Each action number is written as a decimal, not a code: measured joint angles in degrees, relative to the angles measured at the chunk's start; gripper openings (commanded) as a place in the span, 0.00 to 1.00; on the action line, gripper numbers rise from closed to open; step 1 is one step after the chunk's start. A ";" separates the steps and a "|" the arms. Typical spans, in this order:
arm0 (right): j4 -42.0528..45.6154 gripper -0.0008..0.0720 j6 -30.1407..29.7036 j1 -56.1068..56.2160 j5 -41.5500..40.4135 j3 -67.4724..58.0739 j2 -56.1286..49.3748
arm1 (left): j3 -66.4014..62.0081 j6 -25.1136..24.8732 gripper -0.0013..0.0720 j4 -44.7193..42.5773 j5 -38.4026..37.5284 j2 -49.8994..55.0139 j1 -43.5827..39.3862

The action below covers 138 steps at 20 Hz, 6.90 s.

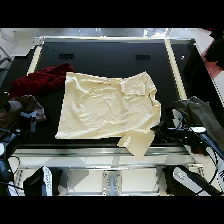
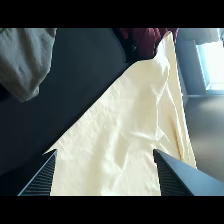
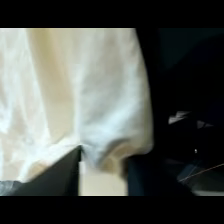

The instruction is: Fold the shirts.

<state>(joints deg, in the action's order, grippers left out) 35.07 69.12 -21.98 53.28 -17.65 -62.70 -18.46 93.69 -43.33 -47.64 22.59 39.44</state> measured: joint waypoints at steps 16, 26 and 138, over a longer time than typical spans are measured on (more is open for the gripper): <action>-9.18 0.03 -2.89 3.89 1.11 -1.49 8.63 | 9.81 5.18 0.96 -6.64 -11.56 0.09 0.00; -9.31 0.03 -2.89 3.89 1.11 -1.51 9.29 | 10.38 2.97 0.83 -8.83 -6.12 9.90 -2.19; 22.56 0.57 5.25 -0.81 17.09 -10.54 8.46 | -15.82 -1.77 0.51 -31.74 -6.93 12.39 -17.97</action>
<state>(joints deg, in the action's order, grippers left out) 57.63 74.37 -22.79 70.37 -28.18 -54.24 -34.28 91.92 -75.07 -54.57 34.98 21.47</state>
